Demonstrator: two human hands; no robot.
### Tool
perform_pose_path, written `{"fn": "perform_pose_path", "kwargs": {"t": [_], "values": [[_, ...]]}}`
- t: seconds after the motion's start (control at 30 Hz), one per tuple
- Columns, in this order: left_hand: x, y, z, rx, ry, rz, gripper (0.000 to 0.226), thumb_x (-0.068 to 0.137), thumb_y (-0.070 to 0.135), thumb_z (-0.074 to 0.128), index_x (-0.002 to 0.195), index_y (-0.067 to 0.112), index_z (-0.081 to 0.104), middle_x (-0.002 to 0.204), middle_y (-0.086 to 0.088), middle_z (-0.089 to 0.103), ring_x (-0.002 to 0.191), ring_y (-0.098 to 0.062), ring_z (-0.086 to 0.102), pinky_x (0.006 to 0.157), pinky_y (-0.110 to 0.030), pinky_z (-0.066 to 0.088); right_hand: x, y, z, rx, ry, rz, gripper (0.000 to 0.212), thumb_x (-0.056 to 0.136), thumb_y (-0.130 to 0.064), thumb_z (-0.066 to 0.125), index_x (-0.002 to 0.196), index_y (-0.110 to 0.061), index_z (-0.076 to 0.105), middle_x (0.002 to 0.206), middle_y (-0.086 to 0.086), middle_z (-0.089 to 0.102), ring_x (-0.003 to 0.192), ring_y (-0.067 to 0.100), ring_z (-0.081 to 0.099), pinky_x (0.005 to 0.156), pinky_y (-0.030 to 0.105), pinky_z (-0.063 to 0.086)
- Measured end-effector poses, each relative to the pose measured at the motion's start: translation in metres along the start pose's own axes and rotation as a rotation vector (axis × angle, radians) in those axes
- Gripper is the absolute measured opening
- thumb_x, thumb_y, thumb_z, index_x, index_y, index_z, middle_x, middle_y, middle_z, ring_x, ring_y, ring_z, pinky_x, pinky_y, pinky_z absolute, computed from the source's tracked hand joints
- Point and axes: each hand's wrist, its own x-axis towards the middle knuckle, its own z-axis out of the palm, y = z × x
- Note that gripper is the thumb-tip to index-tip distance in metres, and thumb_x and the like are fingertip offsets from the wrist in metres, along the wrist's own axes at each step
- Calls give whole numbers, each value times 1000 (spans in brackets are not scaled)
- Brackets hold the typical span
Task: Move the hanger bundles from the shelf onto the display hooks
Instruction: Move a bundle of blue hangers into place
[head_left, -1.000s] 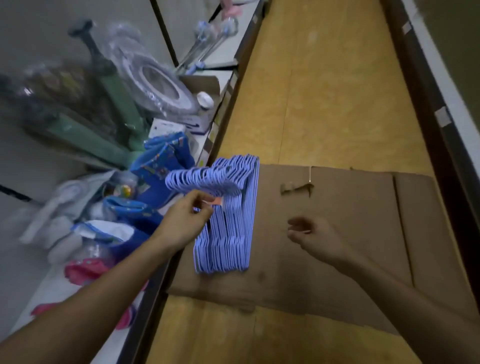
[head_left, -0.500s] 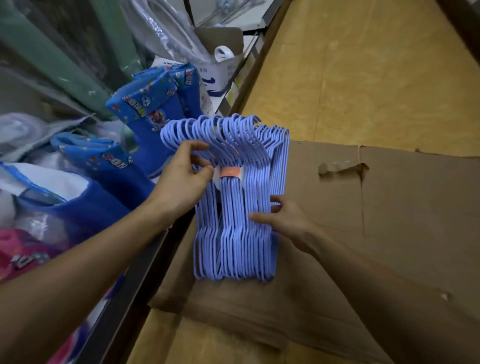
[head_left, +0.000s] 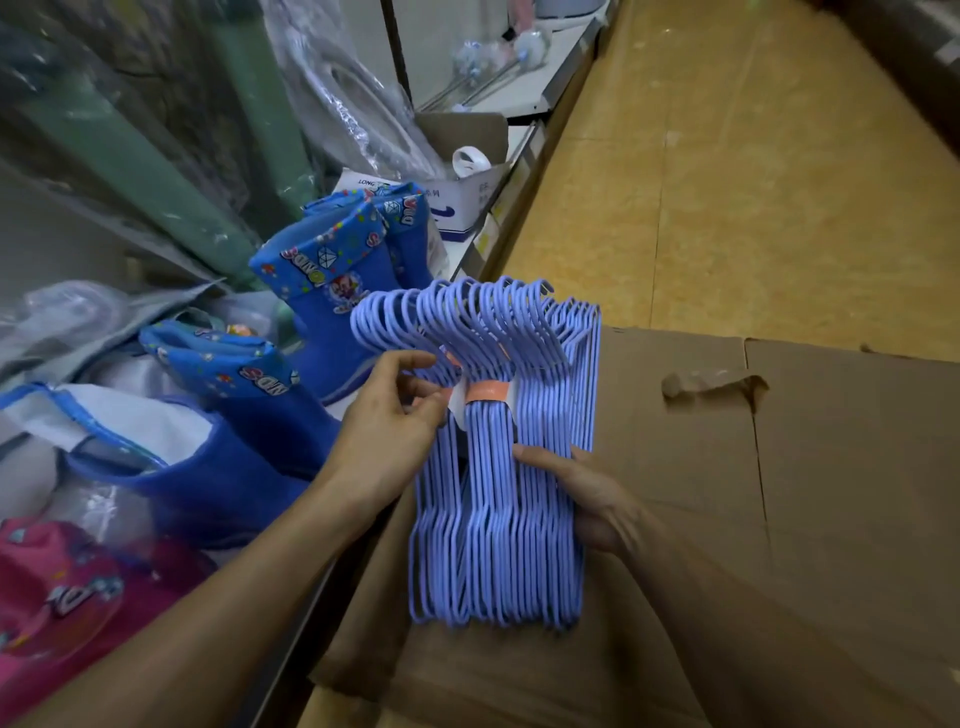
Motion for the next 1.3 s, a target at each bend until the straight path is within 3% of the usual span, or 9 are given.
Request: {"fn": "perform_pose_path", "kwargs": {"t": [0.2, 0.37, 0.5, 0.67, 0.77, 0.93, 1.07, 1.17, 1.3], "values": [[18, -3, 19, 10, 18, 9, 44, 91, 23, 66, 130, 28, 47, 116, -2, 60, 94, -15, 64, 92, -45, 53, -15, -15, -29, 43, -92, 11, 48, 72, -13, 77, 117, -2, 65, 110, 22, 72, 92, 35, 72, 73, 46, 61], [34, 15, 33, 323, 46, 487, 84, 83, 41, 70, 152, 28, 23, 141, -3, 28, 129, -11, 35, 109, -30, 30, -35, -28, -74, -26, -131, 49, 40, 80, -12, 71, 118, 0, 65, 110, 21, 72, 91, 32, 72, 72, 42, 61], [43, 40, 56, 568, -166, 709, 75, 86, 63, 50, 152, 40, 23, 153, 1, 25, 138, -20, 34, 112, -44, 34, -55, -38, -112, -102, -136, 92, 34, 83, -15, 70, 115, -2, 66, 109, 19, 72, 91, 32, 72, 78, 44, 61], [36, 60, 105, 663, -306, 863, 59, 95, 60, 31, 148, 38, 38, 153, 5, 38, 135, -19, 42, 109, -38, 37, -76, -43, -153, -201, -128, 121, 50, 75, -20, 80, 119, -2, 65, 118, 23, 68, 100, 35, 69, 86, 45, 58], [31, 67, 129, 614, -311, 865, 58, 95, 57, 29, 147, 36, 42, 150, 6, 42, 131, -19, 48, 103, -40, 43, -82, -45, -168, -257, -110, 70, 49, 79, -19, 81, 122, -2, 63, 121, 21, 68, 107, 35, 66, 96, 47, 53], [30, 71, 142, 621, -263, 913, 55, 97, 53, 32, 148, 35, 41, 150, 8, 43, 129, -17, 50, 95, -35, 46, -92, -54, -165, -526, -19, -90, 41, 80, -32, 82, 116, -18, 68, 111, 0, 74, 101, 16, 71, 92, 34, 56], [31, 66, 144, 605, -208, 941, 49, 99, 47, 38, 146, 35, 44, 148, 10, 45, 125, -15, 53, 88, -31, 47, -108, -43, -155, -636, 91, -241, 80, 67, -51, 87, 135, -39, 46, 122, -16, 65, 107, 0, 64, 97, 33, 53], [31, 63, 143, 588, -201, 941, 49, 98, 47, 39, 146, 35, 45, 148, 10, 46, 122, -15, 55, 86, -31, 48, -115, -24, -141, -767, 259, -340, 107, 58, -74, 78, 146, -49, 23, 139, -20, 48, 124, 3, 51, 105, 39, 46], [30, 64, 144, 574, -206, 929, 50, 98, 48, 38, 146, 35, 44, 148, 9, 45, 122, -17, 55, 87, -36, 51, -116, -7, -112, -1221, 518, -208, 137, 60, -88, 58, 152, -26, -23, 163, -5, 3, 149, 20, 10, 119, 45, 18]]}}
